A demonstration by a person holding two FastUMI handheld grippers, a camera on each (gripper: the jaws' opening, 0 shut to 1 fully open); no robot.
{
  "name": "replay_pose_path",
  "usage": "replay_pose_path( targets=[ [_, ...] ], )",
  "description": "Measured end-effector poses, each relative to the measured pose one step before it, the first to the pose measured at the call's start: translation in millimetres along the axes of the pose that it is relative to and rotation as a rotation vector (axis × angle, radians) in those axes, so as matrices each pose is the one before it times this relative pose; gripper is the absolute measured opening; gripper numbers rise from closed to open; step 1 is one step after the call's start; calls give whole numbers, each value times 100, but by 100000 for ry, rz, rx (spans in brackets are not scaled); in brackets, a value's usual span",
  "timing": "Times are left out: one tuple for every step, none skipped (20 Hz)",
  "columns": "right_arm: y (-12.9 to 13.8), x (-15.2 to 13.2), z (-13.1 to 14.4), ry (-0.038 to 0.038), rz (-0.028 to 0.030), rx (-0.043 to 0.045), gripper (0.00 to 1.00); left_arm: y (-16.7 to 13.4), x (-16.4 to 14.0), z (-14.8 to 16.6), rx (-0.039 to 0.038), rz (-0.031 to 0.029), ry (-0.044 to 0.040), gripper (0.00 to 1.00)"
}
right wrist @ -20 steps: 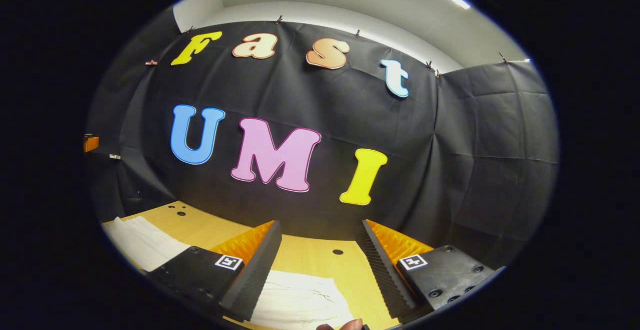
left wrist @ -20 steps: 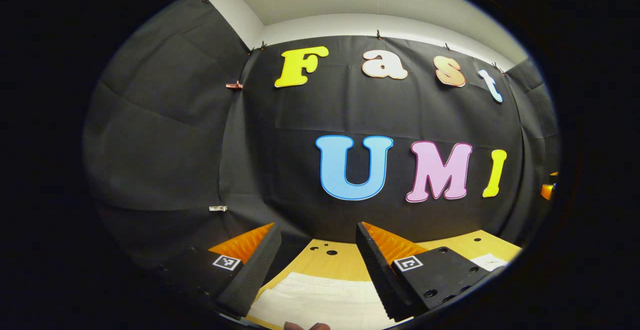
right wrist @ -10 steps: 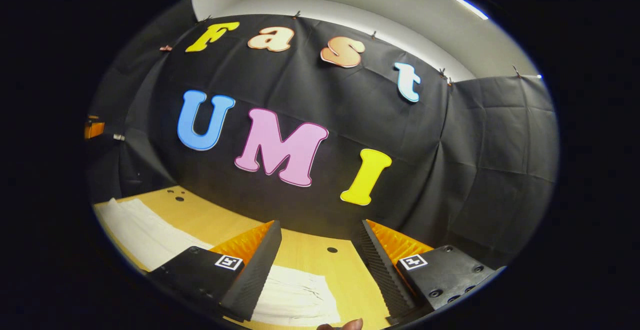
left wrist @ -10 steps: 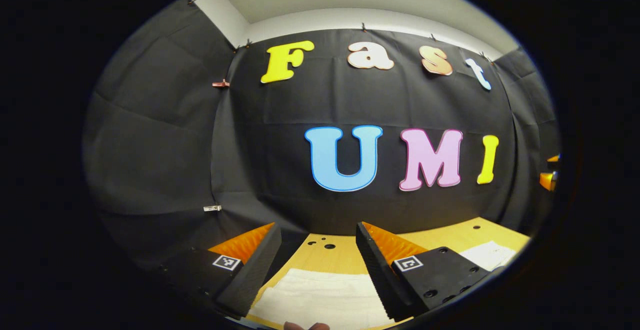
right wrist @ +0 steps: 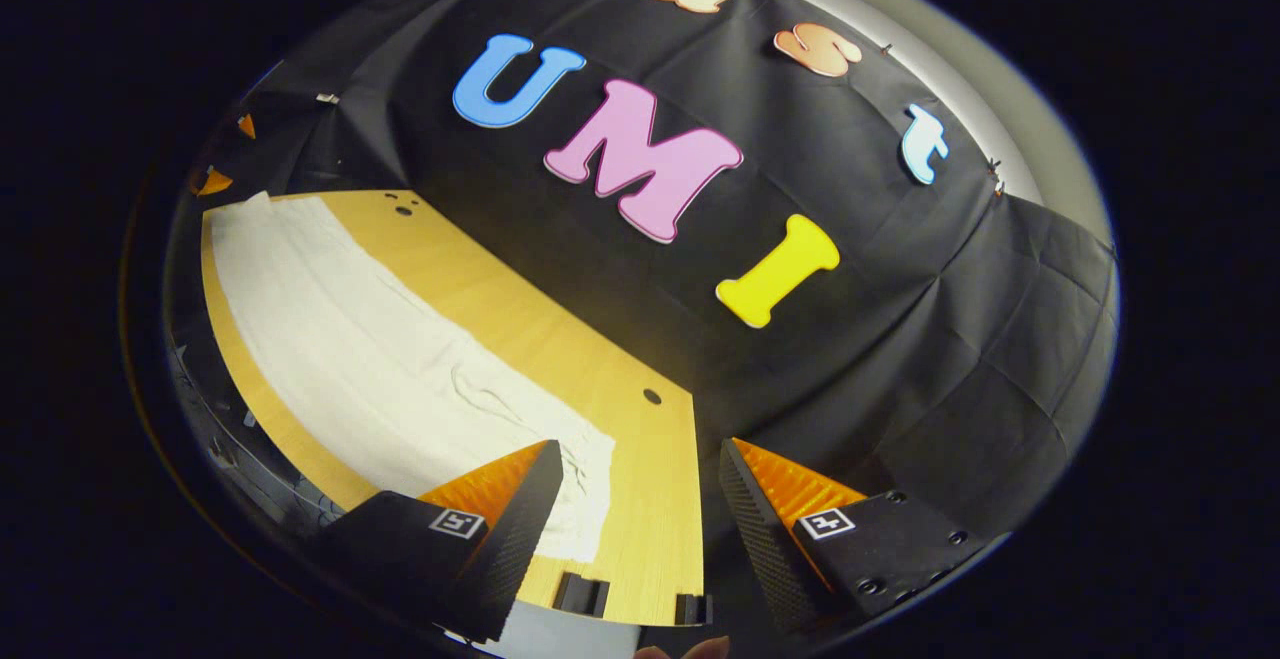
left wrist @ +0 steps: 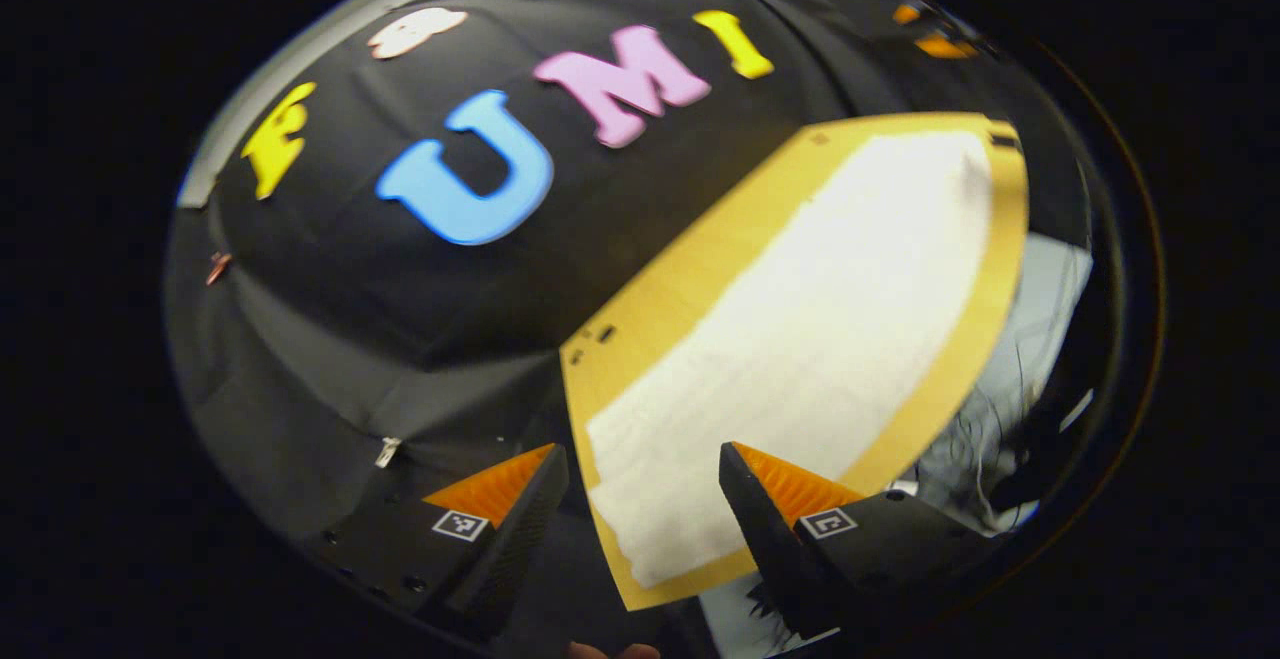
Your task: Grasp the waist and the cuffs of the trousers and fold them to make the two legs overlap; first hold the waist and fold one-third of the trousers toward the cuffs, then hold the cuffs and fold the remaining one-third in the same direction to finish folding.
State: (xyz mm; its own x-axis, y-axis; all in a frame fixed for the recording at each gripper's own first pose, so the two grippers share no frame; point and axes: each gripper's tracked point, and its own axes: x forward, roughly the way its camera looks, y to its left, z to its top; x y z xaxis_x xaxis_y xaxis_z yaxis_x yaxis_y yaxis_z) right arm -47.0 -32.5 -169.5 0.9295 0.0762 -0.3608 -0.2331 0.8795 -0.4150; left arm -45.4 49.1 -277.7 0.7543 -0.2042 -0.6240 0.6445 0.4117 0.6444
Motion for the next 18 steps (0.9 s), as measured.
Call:
replay_pose_path(
  targets=[
    [244, -7, -664, 1704, 365, 664, 98, -1921, 1322, -2047, 6871, -6346, 4789, 97],
    [123, -101, -421, 1361, -528, 256, 98, -1158, 1064, -2045, 7764, -4621, 4426, 96],
    [85, -36, -352, 881, -449, 159, 98, -646, 958, -1360, 7721, -3085, 2983, 97],
    [114, -231, -328, 669, -345, 387, 98, -509, 1011, -1249, 6346, -2345, 3007, 97],
    [84, -81, -350, 419, -92, 300, 98, -503, 1096, -1016, 4304, -2107, 3144, 96],
    [-35, -96, -211, 434, -69, 22, 98, -436, 932, -1031, 3540, -1403, 3342, 97],
    [-27, -118, -346, 560, -83, 0, 98, 358, 759, -67, 4777, 1578, 221, 97],
    [118, 141, -404, 852, 495, 271, 98, 737, 1014, 329, 5973, 968, 1237, 92],
    [202, 523, -882, 1656, 1188, 144, 97, 809, 968, 316, 6595, 282, 1024, 92],
    [173, 595, -534, 1226, 1259, -343, 97, 727, 617, 191, 4601, 249, 956, 92],
    [172, 632, -451, 873, 1237, -849, 97, 560, 658, 309, 3117, -605, 823, 92],
    [25, 784, -446, 820, 1119, -1442, 98, 297, 741, 68, 899, -2154, 968, 90],
    [-33, 1015, -542, 1027, 1115, -1667, 98, 280, 718, 212, -652, -2023, 1041, 87],
    [23, 881, -579, 1186, 1365, -1451, 98, 296, 835, -61, -1999, -2330, 2297, 77],
    [-138, 923, -703, 1017, 1451, -1465, 98, -486, 731, -133, -3351, -5741, 3358, 73],
    [-12, 777, -619, 833, 1290, -1618, 98, -418, 398, -87, -3421, -5290, 3549, 53],
    [-61, 1110, -750, 1185, 1893, -1984, 98, 105, -270, 210, -1294, -2499, 2581, 32],
    [-13, 1019, -874, 1026, 2086, -2523, 98, -127, -149, 137, -494, -3217, 1892, 11]
  ],
)
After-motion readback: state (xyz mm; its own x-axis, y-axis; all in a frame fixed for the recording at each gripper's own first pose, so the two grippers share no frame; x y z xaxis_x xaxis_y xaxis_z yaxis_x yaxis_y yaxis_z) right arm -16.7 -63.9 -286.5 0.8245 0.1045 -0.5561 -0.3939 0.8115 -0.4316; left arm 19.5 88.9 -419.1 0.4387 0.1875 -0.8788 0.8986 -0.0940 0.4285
